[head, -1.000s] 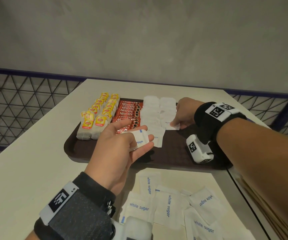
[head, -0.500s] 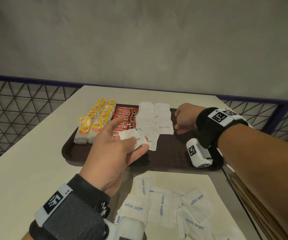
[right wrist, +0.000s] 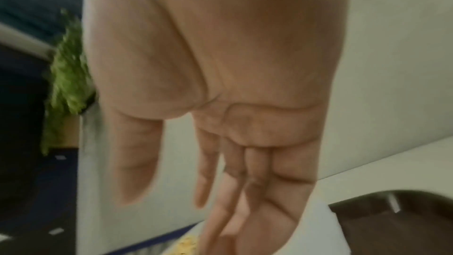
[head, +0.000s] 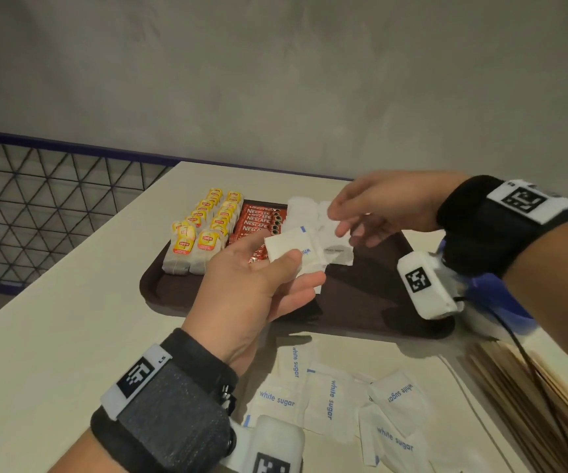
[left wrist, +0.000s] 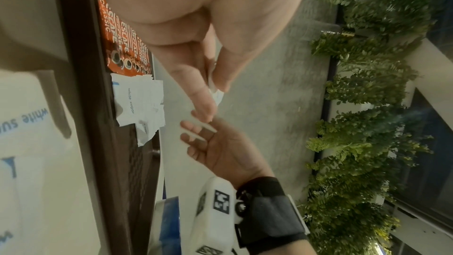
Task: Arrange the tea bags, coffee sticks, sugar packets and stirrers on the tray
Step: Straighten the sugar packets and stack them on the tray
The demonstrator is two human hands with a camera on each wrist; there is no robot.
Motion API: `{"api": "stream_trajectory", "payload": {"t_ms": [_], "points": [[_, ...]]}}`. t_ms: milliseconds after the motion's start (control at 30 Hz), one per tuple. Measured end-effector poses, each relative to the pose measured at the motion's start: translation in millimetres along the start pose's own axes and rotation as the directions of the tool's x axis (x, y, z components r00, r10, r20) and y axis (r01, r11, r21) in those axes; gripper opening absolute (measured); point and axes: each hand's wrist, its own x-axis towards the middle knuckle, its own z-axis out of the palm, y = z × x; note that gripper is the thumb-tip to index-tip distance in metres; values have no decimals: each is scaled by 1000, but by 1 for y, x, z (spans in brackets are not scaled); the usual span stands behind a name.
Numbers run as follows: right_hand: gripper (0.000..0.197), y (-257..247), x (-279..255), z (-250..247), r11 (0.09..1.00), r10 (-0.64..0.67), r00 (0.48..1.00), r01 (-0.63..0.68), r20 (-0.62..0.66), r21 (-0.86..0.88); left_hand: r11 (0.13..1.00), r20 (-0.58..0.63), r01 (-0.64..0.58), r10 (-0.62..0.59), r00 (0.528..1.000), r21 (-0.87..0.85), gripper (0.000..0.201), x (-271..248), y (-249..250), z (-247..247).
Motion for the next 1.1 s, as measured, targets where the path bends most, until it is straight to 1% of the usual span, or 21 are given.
{"api": "stream_trajectory", "payload": {"t_ms": [33, 67, 100, 133, 167, 233, 300, 367, 433, 533, 633, 667, 700, 767, 867, 933, 967, 1033, 1100], "points": [[43, -7, -9, 3, 999, -54, 993, 52, 103, 16, 1000, 5, -4, 3, 1000, 17, 40, -1, 0, 0], [52, -13, -18, 8, 996, -85, 978, 87, 190, -4, 999, 10, -3, 3, 1000, 32, 35, -1, 0, 1], [54, -17, -25, 13, 991, -99, 965, 119, 245, -68, 999, 13, 3, -4, 1000, 39, 30, -2, 0, 1], [49, -19, -29, 18, 976, -116, 959, 158, 257, -149, 999, 12, 13, -14, 1000, 42, 28, -2, 0, 1], [40, -20, -31, 23, 957, -143, 962, 194, 231, -217, 999, 13, 23, -23, 1000, 45, 26, -3, 1, 1], [24, -20, -34, 29, 935, -218, 964, 251, 152, -249, 998, 20, 31, -33, 999, 63, 23, -3, 2, -1], [14, -21, -40, 30, 942, -258, 962, 270, 88, -199, 995, 29, 31, -34, 999, 98, 20, -3, 3, -3], [9, -24, -47, 27, 954, -269, 962, 272, 40, -130, 992, 34, 28, -32, 999, 120, 19, -2, 4, -7], [11, -26, -53, 23, 959, -268, 962, 271, 48, -80, 992, 20, 17, -20, 1000, 127, 19, -1, 4, -8], [19, -29, -59, 24, 959, -257, 960, 267, 108, -90, 991, 4, -6, 6, 1000, 133, 20, -2, 6, -7], [19, -34, -62, 26, 960, -251, 959, 264, 129, -95, 993, 11, 22, -23, 1000, 119, 19, -2, 6, -6], [15, -36, -62, 26, 967, -238, 963, 247, 129, -64, 994, 11, 40, -41, 999, 104, 18, -2, 6, -6], [6, -38, -63, 26, 973, -224, 966, 229, 126, -27, 994, 10, 54, -56, 998, 92, 17, -1, 5, -6], [12, -41, -62, 26, 977, -211, 972, 212, 104, -1, 995, -8, 68, -68, 998, 77, 13, 0, 4, -6], [9, -43, -62, 28, 975, -187, 978, 196, 93, -102, 996, -15, 72, -71, 997, 61, 3, 1, 4, -5], [6, -44, -61, 31, 971, -188, 978, 199, 88, -131, 993, -5, 73, -73, 997, 97, 7, 0, 3, -4], [8, -44, -60, 32, 970, -206, 976, 213, 75, -117, 990, 5, 74, -75, 997, 121, 8, -2, 3, -3], [16, -43, -57, 35, 970, -234, 971, 236, 47, -59, 988, 19, 71, -74, 997, 141, 3, -4, 3, -1], [20, -41, -56, 35, 973, -230, 972, 231, 46, -6, 991, -15, 51, -50, 999, 120, 4, -4, 4, -2]]}}
